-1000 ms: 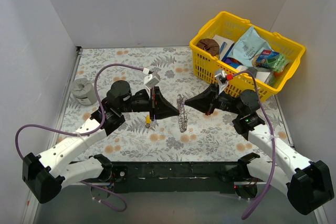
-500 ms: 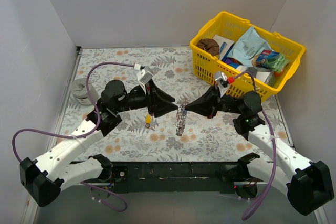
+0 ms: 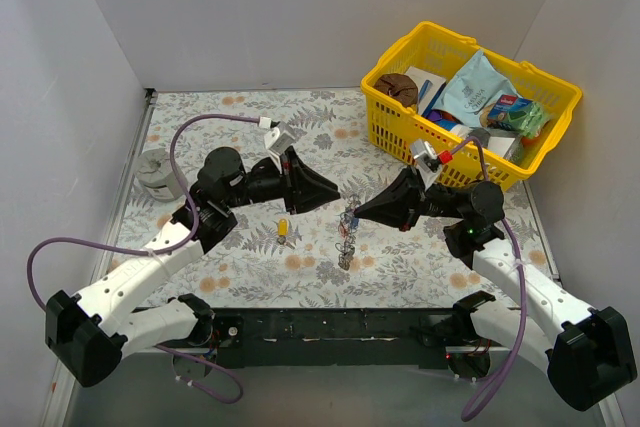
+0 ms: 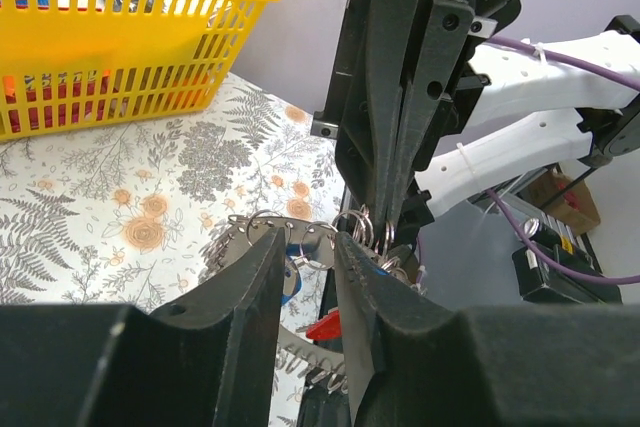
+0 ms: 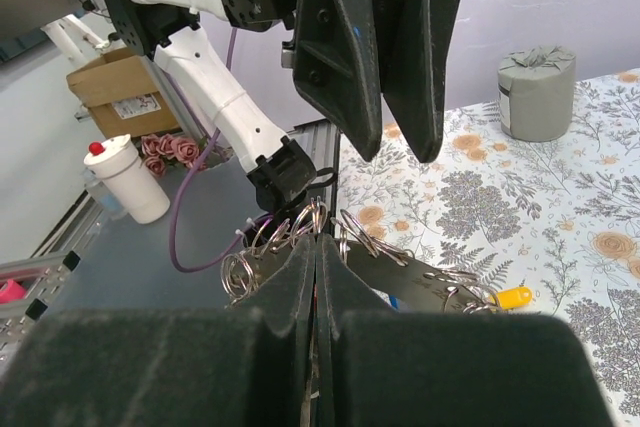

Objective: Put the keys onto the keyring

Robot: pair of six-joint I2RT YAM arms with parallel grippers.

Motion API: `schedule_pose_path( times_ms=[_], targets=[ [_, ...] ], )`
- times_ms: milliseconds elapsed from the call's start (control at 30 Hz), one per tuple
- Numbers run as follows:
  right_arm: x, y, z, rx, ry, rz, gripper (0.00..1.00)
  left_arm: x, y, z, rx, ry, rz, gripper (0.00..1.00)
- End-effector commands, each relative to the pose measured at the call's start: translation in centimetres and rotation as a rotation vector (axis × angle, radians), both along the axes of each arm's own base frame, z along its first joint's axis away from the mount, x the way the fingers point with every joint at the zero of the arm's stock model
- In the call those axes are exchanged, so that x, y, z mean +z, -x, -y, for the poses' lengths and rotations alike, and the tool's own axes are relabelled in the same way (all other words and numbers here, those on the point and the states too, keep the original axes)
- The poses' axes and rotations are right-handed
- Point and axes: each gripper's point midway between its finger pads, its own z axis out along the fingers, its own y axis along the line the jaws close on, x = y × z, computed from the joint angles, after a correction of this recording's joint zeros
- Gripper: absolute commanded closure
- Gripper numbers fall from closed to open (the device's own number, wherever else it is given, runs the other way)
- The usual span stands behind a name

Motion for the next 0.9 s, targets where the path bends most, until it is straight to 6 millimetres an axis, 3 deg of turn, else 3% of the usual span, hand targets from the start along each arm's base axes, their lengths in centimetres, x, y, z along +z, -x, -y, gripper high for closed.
schedule_pose_path(
  times_ms=[0, 167, 467, 867],
  targets=[
    [2.0, 0.6, 0.4, -0.007, -0.06, 0.075, 0.99, -0.1, 0.0, 0.3, -0.028, 0.0, 0.018, 0.74],
    [2.2, -0.1, 0.3, -0.042, -0.074, 0.052, 0.99, -0.4, 0.5, 0.5, -0.067, -0.004, 0.004, 0.73],
    [1.7, -1.4, 0.1, -0.095, -0.077, -0.007, 0.99, 1.0, 1.4, -0.2, -0.062, 0.042, 0.043, 0.73],
    [1.5, -1.8, 0.0, -0.106, -0.082, -0.026, 0.99, 0.5, 0.7, 0.5, -0.054, 0.032, 0.016, 0.84]
  ],
)
